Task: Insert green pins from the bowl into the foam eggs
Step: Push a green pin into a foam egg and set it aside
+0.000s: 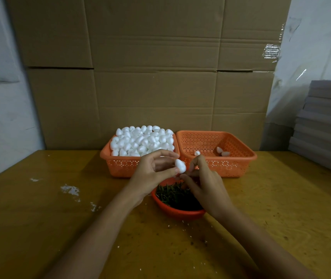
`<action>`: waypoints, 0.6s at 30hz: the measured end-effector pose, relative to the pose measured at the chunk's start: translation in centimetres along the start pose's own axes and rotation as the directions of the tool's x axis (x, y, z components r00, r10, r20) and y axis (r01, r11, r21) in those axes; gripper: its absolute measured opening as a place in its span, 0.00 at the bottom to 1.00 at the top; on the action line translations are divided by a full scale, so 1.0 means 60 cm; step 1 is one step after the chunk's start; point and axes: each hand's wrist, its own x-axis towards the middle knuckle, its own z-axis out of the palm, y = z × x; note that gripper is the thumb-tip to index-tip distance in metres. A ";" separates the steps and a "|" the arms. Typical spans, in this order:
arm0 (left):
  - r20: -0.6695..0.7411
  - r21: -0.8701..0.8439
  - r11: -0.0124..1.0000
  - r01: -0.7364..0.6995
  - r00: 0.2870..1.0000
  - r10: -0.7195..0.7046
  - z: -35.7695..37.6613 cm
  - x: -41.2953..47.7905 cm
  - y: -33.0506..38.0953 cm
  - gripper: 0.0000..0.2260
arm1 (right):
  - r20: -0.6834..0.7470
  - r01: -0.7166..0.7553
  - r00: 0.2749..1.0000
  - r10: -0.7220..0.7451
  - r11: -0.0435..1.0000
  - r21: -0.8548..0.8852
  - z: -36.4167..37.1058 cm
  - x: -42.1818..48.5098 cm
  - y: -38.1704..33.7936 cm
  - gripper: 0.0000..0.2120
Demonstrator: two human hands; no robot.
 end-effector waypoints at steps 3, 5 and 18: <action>0.016 0.045 0.999 -0.012 1.000 0.011 -0.001 -0.001 0.002 0.12 | 0.000 0.000 1.000 0.000 1.000 -0.001 0.002 -0.001 -0.002 0.11; 0.035 0.051 0.999 -0.019 0.999 0.017 -0.001 -0.001 0.003 0.12 | 0.004 -0.013 1.000 0.013 1.000 0.004 0.003 -0.001 -0.002 0.11; 0.080 0.045 0.999 -0.019 0.997 0.015 -0.001 -0.004 0.005 0.24 | 0.033 -0.031 0.999 0.031 1.000 0.001 0.005 0.002 -0.003 0.11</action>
